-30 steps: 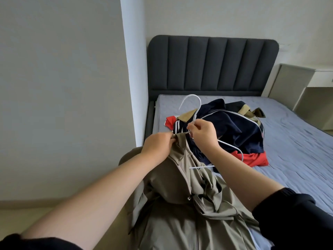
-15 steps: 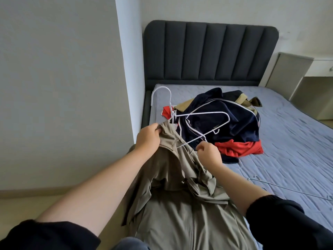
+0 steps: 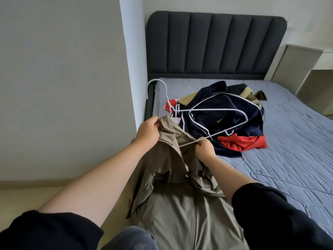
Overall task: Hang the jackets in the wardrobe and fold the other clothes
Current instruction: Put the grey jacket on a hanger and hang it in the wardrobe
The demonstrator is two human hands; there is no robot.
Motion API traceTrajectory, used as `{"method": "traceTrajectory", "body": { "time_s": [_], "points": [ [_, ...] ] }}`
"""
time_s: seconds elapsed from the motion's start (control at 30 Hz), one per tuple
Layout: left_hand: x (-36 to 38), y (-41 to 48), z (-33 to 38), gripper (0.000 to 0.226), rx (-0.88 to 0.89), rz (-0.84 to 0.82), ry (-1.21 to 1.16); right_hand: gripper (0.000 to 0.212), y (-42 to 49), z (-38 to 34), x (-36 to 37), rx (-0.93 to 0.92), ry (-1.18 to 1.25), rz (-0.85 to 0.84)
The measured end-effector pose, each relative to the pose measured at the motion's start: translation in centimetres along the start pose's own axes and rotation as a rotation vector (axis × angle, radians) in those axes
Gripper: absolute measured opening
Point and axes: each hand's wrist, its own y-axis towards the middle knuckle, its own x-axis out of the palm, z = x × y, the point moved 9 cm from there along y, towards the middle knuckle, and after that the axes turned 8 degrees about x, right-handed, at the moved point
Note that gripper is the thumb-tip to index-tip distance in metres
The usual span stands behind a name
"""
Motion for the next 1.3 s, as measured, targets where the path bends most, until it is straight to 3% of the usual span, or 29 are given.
{"method": "traceTrajectory", "body": {
  "time_s": [0.17, 0.3, 0.57, 0.8, 0.97, 1.07, 1.17, 1.23, 1.3],
  "points": [
    [-0.9, -0.3, -2.4, 0.02, -0.071, 0.048, 0.041, 0.017, -0.1, 0.0, -1.3, -0.027, -0.061, -0.023],
    [-1.4, -0.6, -3.4, 0.02, -0.093, 0.086, 0.059, 0.027, -0.2, 2.0, -4.8, 0.054, -0.119, 0.122],
    [-2.6, -1.8, -6.3, 0.016, -0.051, -0.041, 0.269, 0.022, -0.1, 5.3, -10.6, 0.179, -0.214, 0.235],
    [-0.6, -2.4, -5.0, 0.018, 0.101, -0.136, 0.457, 0.01, 0.7, 3.1, -11.0, 0.226, -0.267, 0.15],
    [1.8, -2.5, -2.7, 0.02, 0.177, -0.225, 0.454, 0.024, 0.5, -0.2, -9.1, 0.293, -0.065, -0.004],
    [4.3, -2.9, -0.4, 0.027, 0.231, -0.301, 0.373, 0.021, -0.6, -4.8, -6.9, 0.222, 0.18, -0.159],
    [5.1, -2.7, 1.0, 0.035, 0.207, -0.266, 0.263, 0.012, -3.0, -9.2, -3.7, 0.045, 0.118, -0.536],
    [4.3, -2.2, 0.5, 0.026, 0.13, -0.198, 0.189, 0.018, -3.1, -9.9, -4.1, -0.09, -0.079, -0.489],
    [3.3, -1.8, -0.4, 0.021, 0.054, -0.136, 0.127, 0.029, -2.3, -10.2, -5.8, -0.253, -0.319, -0.246]
  ]
}}
